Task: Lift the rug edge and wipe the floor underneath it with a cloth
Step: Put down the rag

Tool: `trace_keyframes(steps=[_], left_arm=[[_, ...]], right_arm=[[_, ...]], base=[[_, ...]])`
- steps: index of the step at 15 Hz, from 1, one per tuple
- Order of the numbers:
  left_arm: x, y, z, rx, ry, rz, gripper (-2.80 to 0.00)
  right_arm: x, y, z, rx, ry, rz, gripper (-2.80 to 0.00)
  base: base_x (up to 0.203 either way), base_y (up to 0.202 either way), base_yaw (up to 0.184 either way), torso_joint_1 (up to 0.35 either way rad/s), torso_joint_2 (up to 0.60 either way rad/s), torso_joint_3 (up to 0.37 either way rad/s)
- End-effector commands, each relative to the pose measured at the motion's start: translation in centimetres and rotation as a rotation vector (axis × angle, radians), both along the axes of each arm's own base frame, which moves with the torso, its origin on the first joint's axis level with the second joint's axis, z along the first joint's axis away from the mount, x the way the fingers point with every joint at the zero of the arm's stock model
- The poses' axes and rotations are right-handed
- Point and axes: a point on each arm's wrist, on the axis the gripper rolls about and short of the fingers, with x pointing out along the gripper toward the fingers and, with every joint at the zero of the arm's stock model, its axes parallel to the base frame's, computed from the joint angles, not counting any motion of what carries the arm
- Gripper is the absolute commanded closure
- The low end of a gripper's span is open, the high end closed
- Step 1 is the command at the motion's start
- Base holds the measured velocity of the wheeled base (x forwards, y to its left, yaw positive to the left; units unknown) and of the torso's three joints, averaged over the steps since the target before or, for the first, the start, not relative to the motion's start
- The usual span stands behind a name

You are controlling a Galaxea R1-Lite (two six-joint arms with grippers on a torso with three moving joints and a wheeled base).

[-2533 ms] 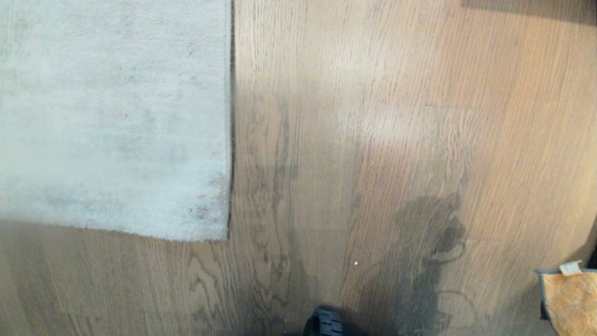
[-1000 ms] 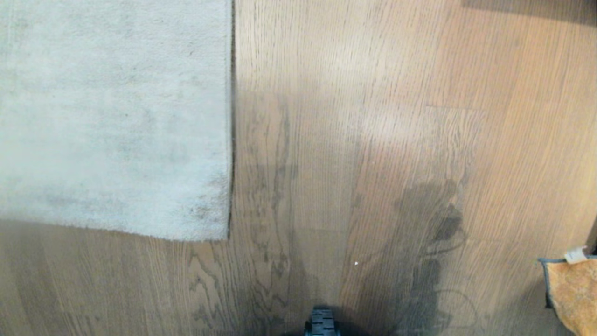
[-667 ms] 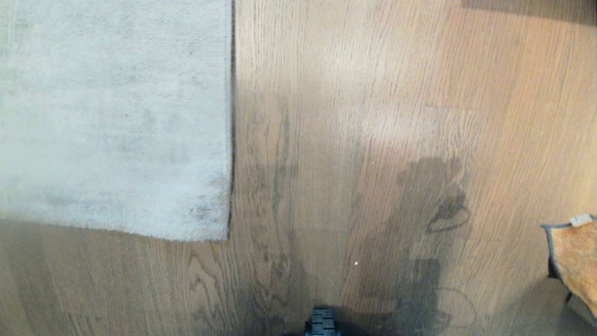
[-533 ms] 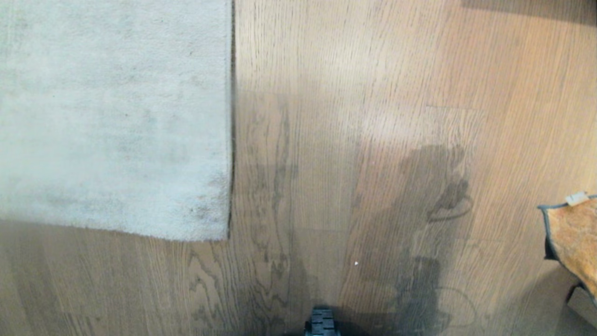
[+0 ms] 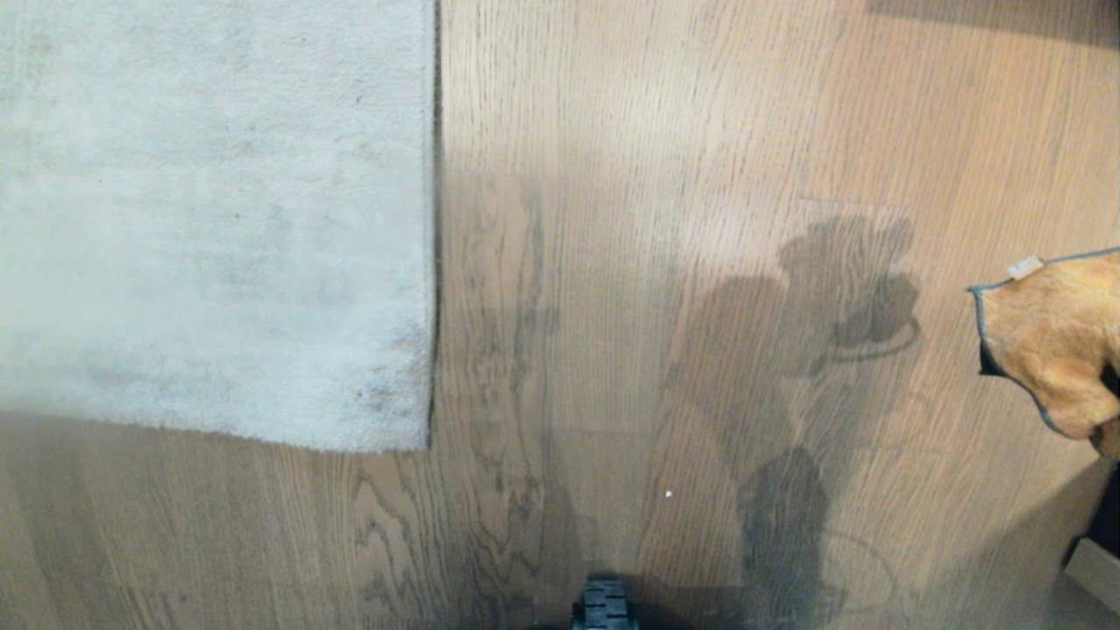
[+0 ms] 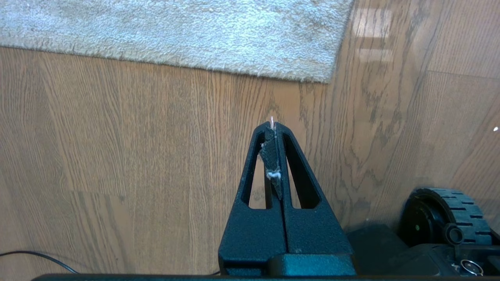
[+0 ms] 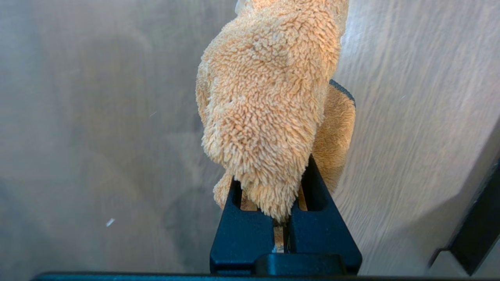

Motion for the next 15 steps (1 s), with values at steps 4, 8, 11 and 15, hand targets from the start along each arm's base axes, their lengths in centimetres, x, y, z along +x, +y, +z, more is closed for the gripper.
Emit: trace_keyframes(steps=[4,8,11,15], left_arm=[[0.0,0.0,0.0,-0.001,0.000,0.000,0.00],[0.0,0.0,0.0,-0.001,0.000,0.000,0.00],[0.0,0.0,0.0,-0.001,0.000,0.000,0.00],[0.0,0.0,0.0,-0.001,0.000,0.000,0.00]], right_arm=[[8.1,-2.8,-0.2,0.007,0.025,-0.105,0.00],[12.2,-5.3,2.1,-0.008,-0.066,-0.172,0.00],[13.7,-6.8,2.6,-0.013,-0.076,-0.213,0.00],[14.9,-9.1,3.0,-0.022,-0.085,-0.236,0.00]], base=[[0.000,0.000,0.000,0.000,0.00,0.000],[0.000,0.000,0.000,0.000,0.00,0.000],[0.000,0.000,0.000,0.000,0.00,0.000],[0.000,0.000,0.000,0.000,0.00,0.000]])
